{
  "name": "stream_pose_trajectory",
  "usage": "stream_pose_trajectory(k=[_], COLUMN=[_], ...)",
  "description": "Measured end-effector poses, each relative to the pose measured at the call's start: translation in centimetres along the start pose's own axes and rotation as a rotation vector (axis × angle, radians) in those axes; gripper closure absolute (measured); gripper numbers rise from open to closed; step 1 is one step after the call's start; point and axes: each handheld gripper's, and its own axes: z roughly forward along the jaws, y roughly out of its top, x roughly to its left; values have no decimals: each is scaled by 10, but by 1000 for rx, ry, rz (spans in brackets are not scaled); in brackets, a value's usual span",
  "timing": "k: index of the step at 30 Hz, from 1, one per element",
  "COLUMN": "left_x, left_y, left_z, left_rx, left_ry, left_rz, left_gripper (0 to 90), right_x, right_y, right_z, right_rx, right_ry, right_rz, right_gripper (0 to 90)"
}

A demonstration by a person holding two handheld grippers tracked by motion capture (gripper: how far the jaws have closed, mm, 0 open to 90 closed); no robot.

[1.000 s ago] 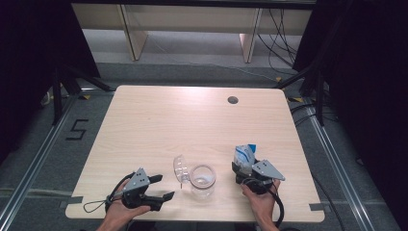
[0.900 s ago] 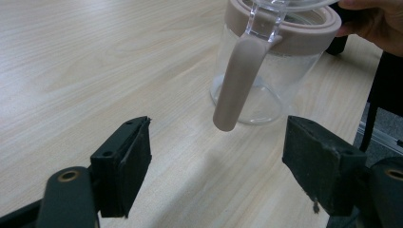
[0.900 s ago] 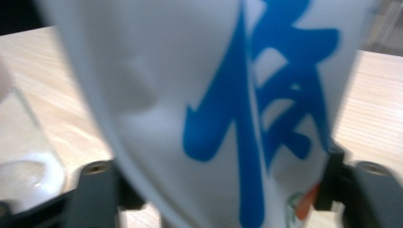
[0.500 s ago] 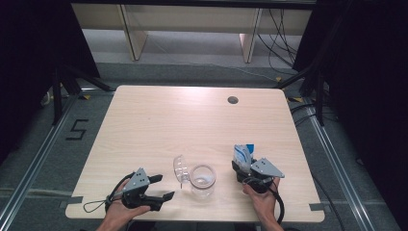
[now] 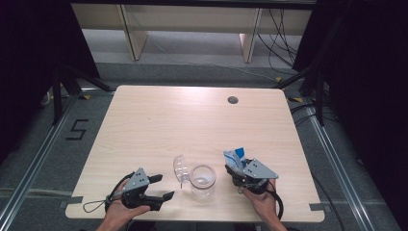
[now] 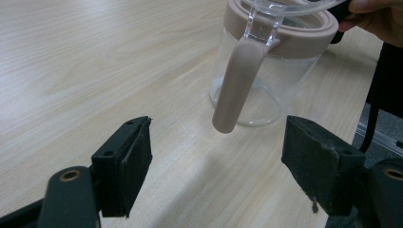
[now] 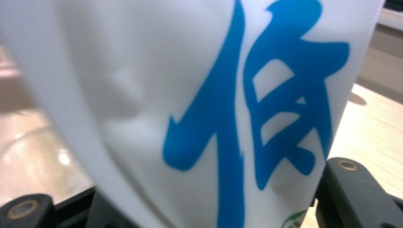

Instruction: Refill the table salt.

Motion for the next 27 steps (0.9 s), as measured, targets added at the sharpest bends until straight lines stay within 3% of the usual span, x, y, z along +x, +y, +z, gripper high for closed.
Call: stream_pose_trajectory(k=[9,14,21,23,27], left_x=[0,0,0,0,0], left_y=[-1,-1,-1,-2,-2], left_z=[0,1,1,1,1], left_rx=[2,-7,-5,1,1], left_ry=[1,-2,-4,-8,-9], left_rz=[-5,-15,-15,-6,-2], left_gripper=[247,247,247,247,247], right_x=[-5,-8,-5,-6,-8], right_y=[3,8,14,17,19], right_z=[-6,-10,-13,-12,-11], right_rx=[-5,-4,-4,-5,-15], right_ry=[11,16,13,10,15], right_rz=[-61,-167,-223,-262,-274], right_gripper=[469,470,470,470,471])
